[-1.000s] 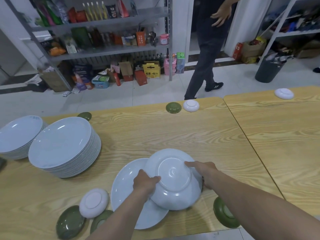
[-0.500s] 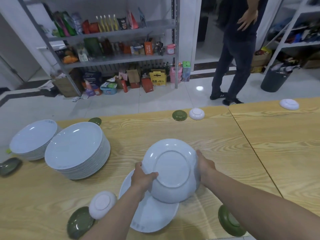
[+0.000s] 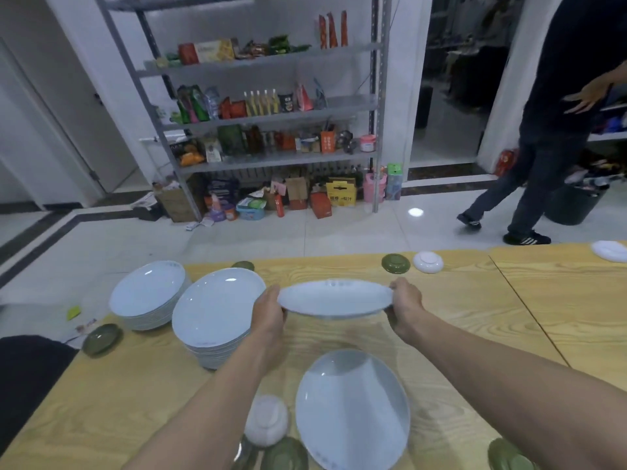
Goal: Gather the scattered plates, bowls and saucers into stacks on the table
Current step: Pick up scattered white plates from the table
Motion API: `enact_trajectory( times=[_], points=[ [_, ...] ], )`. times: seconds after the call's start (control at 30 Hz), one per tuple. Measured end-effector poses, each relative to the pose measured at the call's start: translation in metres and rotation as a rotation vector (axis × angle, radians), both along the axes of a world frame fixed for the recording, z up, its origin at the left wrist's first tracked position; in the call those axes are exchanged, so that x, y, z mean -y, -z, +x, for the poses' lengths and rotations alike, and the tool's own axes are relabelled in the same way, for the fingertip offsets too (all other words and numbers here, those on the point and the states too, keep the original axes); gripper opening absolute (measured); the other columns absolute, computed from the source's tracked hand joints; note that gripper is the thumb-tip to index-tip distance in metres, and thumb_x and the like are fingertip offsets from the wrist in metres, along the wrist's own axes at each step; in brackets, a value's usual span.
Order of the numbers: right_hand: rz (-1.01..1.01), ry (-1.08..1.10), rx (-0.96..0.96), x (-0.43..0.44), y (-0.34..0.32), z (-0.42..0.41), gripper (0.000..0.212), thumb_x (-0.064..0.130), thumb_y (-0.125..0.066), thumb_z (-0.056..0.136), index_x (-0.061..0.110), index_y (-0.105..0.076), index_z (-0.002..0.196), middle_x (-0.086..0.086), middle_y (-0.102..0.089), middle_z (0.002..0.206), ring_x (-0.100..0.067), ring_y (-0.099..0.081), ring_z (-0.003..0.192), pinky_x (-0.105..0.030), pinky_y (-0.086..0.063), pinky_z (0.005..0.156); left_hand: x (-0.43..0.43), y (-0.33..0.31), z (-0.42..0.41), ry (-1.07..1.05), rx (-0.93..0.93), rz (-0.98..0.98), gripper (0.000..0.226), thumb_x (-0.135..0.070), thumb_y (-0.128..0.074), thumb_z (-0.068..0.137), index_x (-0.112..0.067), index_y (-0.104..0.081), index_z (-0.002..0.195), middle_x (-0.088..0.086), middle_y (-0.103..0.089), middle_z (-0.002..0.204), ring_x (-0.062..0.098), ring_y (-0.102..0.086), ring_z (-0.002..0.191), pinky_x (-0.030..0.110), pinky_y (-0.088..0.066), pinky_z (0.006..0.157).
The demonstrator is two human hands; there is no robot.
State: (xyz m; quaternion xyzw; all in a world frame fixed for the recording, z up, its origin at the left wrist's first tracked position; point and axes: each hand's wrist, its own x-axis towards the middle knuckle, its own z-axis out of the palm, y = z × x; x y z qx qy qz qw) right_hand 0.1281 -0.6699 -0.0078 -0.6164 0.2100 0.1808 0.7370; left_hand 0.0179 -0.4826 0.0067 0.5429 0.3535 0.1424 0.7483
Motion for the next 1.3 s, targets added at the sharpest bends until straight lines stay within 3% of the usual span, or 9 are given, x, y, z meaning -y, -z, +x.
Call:
enact_trajectory(
  times=[0.1,0.2,0.3,0.5,0.7,0.93,1.1,1.17,1.3],
  points=[
    [-0.105,-0.187,0.072,-0.041,-0.008,-0.014,0.025,0.014,-0.035,0.096,0.012,-0.052,0.078,-0.007,-0.053,0.077,-0.023,-0.046,0.066,-0.028,-0.033,0.059,-0.034,-0.004,-0.016,0.041,0.001,0.055,0.024,-0.019,-0.045,0.101,-0.019,-0.055,0.123,0.002,-0.058,0.114,0.015,-0.057,0.082,0.026,-0.043,0.065],
    [-0.124,-0.316,0.134,-0.086,-0.006,-0.028,0.029,0.028,-0.036,0.098,0.018,-0.056,0.117,-0.008,-0.062,0.111,-0.027,-0.058,0.092,-0.034,-0.044,0.074,-0.083,0.005,-0.029,0.022,-0.078,0.144,0.051,-0.039,-0.043,0.102,-0.023,-0.035,0.150,-0.006,-0.045,0.144,0.016,-0.047,0.120,0.031,-0.037,0.098],
    [-0.119,-0.415,0.161,-0.131,0.001,-0.042,0.035,0.038,-0.034,0.102,0.025,-0.044,0.132,-0.004,-0.057,0.120,-0.024,-0.058,0.100,-0.038,-0.045,0.080,-0.132,0.024,-0.044,0.011,-0.120,0.130,0.074,-0.069,-0.045,0.084,-0.030,-0.040,0.147,-0.009,-0.046,0.147,0.018,-0.045,0.132,0.042,-0.031,0.115],
    [-0.153,-0.537,0.111,-0.205,0.038,-0.057,0.085,0.078,-0.036,0.072,0.033,-0.035,0.144,0.003,-0.055,0.134,-0.025,-0.056,0.118,-0.049,-0.044,0.103,-0.200,0.042,-0.066,-0.007,-0.052,0.089,0.068,-0.072,-0.041,0.085,-0.027,-0.054,0.134,-0.003,-0.062,0.130,0.017,-0.059,0.117,0.044,-0.045,0.103],
    [-0.247,-0.567,0.077,-0.247,0.051,-0.060,0.070,0.066,-0.033,0.094,0.030,-0.020,0.153,0.005,-0.040,0.147,-0.022,-0.042,0.132,-0.043,-0.035,0.108,-0.253,0.077,-0.058,0.038,-0.097,0.099,0.098,-0.092,-0.056,0.053,-0.041,-0.050,0.137,-0.011,-0.040,0.151,0.012,-0.041,0.136,0.048,-0.031,0.115],
    [-0.272,-0.573,0.108,-0.267,0.078,-0.050,0.061,0.055,-0.050,0.094,0.027,-0.029,0.144,0.006,-0.051,0.128,-0.019,-0.053,0.114,-0.037,-0.045,0.096,-0.270,0.089,-0.047,0.060,-0.049,0.071,0.096,-0.070,-0.058,0.067,-0.033,-0.030,0.151,-0.013,-0.032,0.154,0.013,-0.034,0.139,0.041,-0.026,0.117],
    [-0.355,-0.661,0.183,-0.269,0.085,-0.049,0.070,0.058,-0.058,0.087,0.027,-0.029,0.143,0.007,-0.046,0.139,-0.018,-0.051,0.121,-0.041,-0.045,0.102,-0.277,0.107,-0.047,0.101,-0.066,0.107,0.064,-0.049,-0.056,0.090,-0.033,-0.034,0.148,-0.013,-0.042,0.146,0.013,-0.039,0.134,0.037,-0.030,0.112],
    [-0.527,-0.727,0.248,-0.264,0.085,-0.048,0.093,0.074,-0.053,0.077,0.027,-0.021,0.150,0.006,-0.035,0.152,-0.020,-0.042,0.133,-0.046,-0.037,0.111,-0.278,0.110,-0.047,0.139,-0.146,0.291,0.060,-0.055,-0.056,0.085,-0.034,-0.041,0.139,-0.010,-0.046,0.141,0.017,-0.041,0.134,0.042,-0.034,0.111],
    [-1.099,-0.962,0.592,-0.232,0.078,-0.049,0.091,0.079,-0.026,0.086,0.029,0.004,0.156,0.005,0.005,0.164,-0.019,0.003,0.152,-0.051,0.003,0.120,-0.258,0.100,-0.045,0.287,-0.518,1.231,0.073,-0.059,-0.035,0.092,-0.025,-0.016,0.154,-0.001,-0.009,0.163,0.020,-0.002,0.150,0.037,-0.011,0.121]
  ],
)
